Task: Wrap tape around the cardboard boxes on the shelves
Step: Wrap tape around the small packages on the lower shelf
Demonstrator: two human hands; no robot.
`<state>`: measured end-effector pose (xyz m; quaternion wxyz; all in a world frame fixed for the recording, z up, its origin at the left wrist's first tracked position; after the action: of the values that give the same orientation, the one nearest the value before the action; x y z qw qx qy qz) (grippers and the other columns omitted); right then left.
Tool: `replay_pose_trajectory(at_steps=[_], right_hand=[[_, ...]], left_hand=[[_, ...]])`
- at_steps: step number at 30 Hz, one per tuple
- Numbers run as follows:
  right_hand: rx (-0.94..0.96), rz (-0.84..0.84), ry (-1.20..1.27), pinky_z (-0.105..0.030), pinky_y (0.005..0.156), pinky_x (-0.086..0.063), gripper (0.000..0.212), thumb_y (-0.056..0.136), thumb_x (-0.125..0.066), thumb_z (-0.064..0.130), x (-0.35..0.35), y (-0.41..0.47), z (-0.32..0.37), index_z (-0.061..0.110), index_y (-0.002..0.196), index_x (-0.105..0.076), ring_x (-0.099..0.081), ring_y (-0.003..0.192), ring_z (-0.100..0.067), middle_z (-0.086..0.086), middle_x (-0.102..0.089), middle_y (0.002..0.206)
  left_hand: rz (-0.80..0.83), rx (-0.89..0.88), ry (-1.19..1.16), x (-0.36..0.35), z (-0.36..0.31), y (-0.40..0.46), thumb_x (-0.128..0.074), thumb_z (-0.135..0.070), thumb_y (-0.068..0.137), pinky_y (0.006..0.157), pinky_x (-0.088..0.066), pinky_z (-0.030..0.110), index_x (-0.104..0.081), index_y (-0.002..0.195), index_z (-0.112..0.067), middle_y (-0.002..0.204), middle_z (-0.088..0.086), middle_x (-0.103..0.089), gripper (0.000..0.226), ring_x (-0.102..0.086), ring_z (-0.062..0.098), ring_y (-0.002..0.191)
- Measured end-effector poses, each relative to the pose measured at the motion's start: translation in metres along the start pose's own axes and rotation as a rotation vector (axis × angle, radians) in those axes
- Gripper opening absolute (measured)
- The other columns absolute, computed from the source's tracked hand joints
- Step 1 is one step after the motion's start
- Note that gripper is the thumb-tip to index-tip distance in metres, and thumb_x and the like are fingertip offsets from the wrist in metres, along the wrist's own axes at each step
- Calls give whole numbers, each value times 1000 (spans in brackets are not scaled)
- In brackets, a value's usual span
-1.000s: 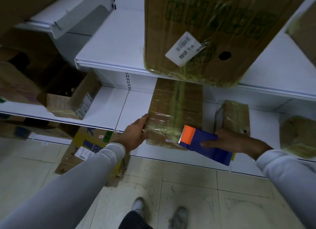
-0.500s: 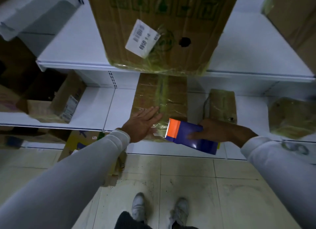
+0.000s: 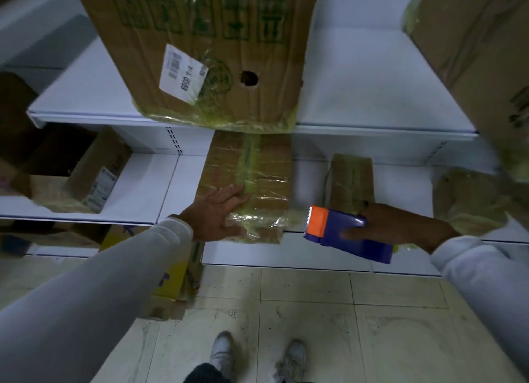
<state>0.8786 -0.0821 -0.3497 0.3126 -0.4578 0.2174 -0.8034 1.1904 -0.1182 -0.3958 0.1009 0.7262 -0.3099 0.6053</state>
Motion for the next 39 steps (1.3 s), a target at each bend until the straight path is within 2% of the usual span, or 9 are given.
replay_pose_trajectory(at_steps=[3, 6, 10, 17, 20, 25, 29, 36, 39], right_hand=[[16, -31, 24, -41, 86, -57, 62, 66, -62, 80, -13, 18, -9, 30, 102, -66, -69, 89, -17, 3, -73, 96], [-19, -41, 9, -32, 73, -52, 40, 78, -66, 64, -23, 25, -5, 28, 94, -65, -66, 80, -20, 4, -68, 83], [-50, -39, 6, -35, 81, -53, 42, 82, -63, 59, -32, 28, -1, 25, 106, -62, -65, 88, -20, 0, -68, 96], [-47, -97, -87, -31, 73, -50, 28, 90, -58, 49, -46, 38, 22, 31, 107, -44, -64, 89, -27, -9, -65, 96], [-82, -136, -101, -35, 79, -54, 43, 86, -60, 49, -43, 42, 34, 20, 117, -54, -65, 90, -26, -10, -67, 103], [-153, -176, -152, -35, 80, -55, 43, 85, -59, 48, -44, 38, 42, 16, 113, -55, -64, 90, -26, -7, -65, 101], [-201, -155, -54, -29, 69, -49, 41, 86, -60, 48, -54, 34, 39, 14, 108, -56, -62, 88, -24, -5, -62, 97], [-216, -128, 87, -28, 72, -49, 51, 83, -67, 46, -62, 38, 38, 12, 119, -53, -59, 95, -25, -5, -60, 107], [-197, -142, 116, -33, 79, -55, 52, 81, -66, 49, -67, 40, 30, 12, 116, -56, -64, 93, -24, -5, -65, 107]], left_hand=[[-78, 181, 65, 9, -16, 7, -12, -92, 70, 115, -19, 49, -36, 137, -23, 152, -2, -31, 98, -34, 22, 137], [-138, 322, 174, 8, -50, 20, -21, -86, 76, 114, -17, 54, -31, 139, -16, 152, 8, -28, 95, -25, 28, 141], [-154, 94, 194, -14, -88, 43, -6, -70, 85, 119, -5, 46, -8, 153, -18, 160, 9, 1, 85, -3, 26, 148], [-109, 75, 203, -31, -75, 46, 13, -63, 87, 118, -10, 45, -10, 152, -18, 159, 8, -7, 83, -8, 26, 147], [-95, 86, 188, -28, -75, 47, 26, -66, 78, 118, -4, 42, -2, 152, -20, 160, 6, 1, 91, 1, 23, 148], [-91, 88, 186, -27, -76, 46, 32, -68, 71, 118, -2, 41, 0, 152, -20, 160, 6, 1, 99, 1, 23, 148], [-82, 94, 171, -26, -78, 43, 36, -70, 65, 118, 1, 38, -1, 152, -21, 160, 5, 2, 107, 2, 22, 148], [-83, 85, 126, -22, -75, 44, 24, -76, 66, 118, -1, 37, -9, 153, -21, 161, 6, -4, 107, -4, 23, 148], [-77, 71, 122, -22, -71, 41, 10, -70, 81, 118, 0, 35, -9, 153, -22, 161, 5, -4, 89, -4, 23, 148]])
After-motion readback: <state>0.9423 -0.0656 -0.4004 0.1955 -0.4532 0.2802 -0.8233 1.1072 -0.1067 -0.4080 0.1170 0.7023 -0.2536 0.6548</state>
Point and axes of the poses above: each hand's wrist, its own y-axis towards the middle knuckle, its own x-axis out of the back of the hand, z = x × y, the point moved 7 cm from there along y, towards the middle knuckle
